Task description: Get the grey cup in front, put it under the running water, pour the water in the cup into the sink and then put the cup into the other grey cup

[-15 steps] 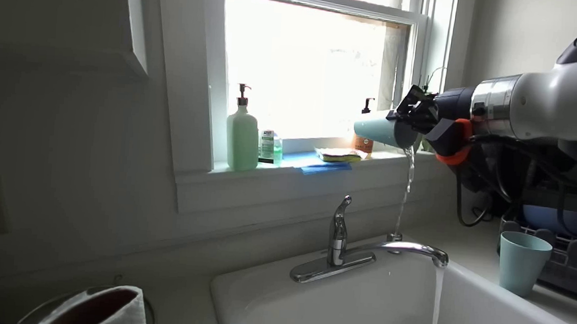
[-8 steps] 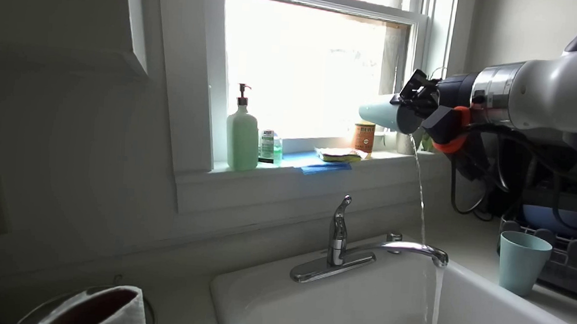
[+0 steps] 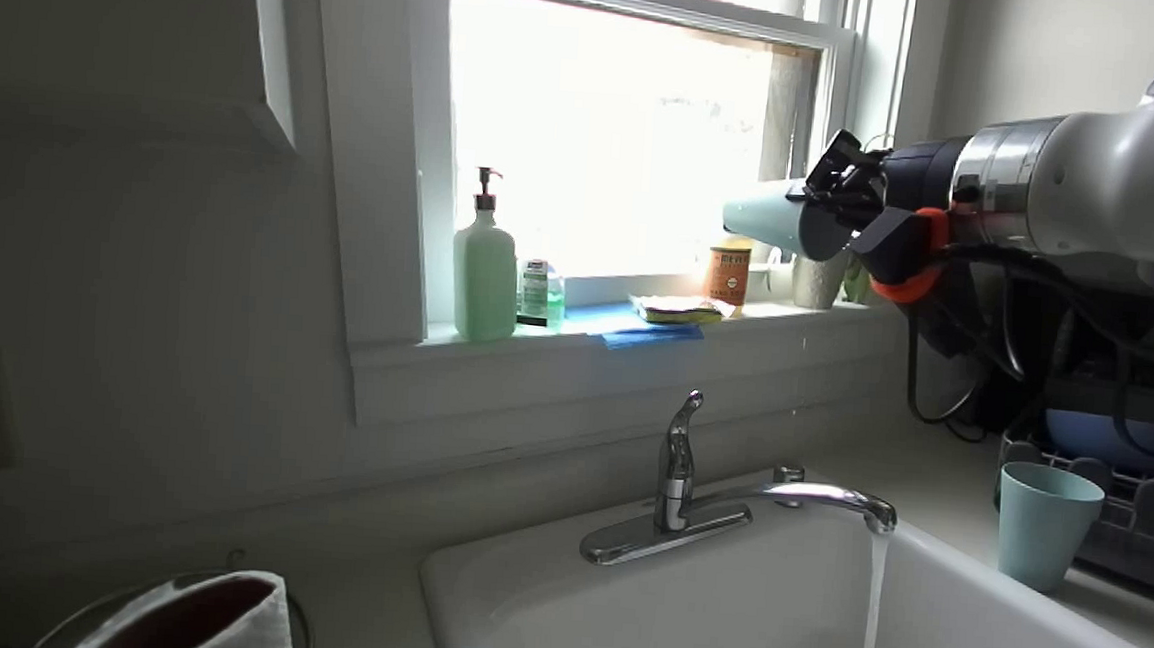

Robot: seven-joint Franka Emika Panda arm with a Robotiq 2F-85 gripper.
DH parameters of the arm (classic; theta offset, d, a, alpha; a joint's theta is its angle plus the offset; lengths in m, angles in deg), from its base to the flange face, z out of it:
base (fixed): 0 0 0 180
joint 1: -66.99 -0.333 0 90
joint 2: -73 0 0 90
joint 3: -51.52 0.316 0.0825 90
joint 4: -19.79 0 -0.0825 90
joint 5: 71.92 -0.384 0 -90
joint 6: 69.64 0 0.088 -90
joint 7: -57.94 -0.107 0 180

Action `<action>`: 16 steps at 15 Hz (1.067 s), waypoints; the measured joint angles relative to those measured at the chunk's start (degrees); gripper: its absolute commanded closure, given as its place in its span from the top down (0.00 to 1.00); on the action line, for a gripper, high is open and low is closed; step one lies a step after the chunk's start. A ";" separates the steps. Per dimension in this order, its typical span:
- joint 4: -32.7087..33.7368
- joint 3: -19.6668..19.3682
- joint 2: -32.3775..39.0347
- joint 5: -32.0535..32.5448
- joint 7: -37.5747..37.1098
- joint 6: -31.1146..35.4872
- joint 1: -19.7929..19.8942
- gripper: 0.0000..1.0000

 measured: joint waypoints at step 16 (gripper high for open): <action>3.27 -2.65 19.58 -17.24 1.85 23.15 14.62 0.01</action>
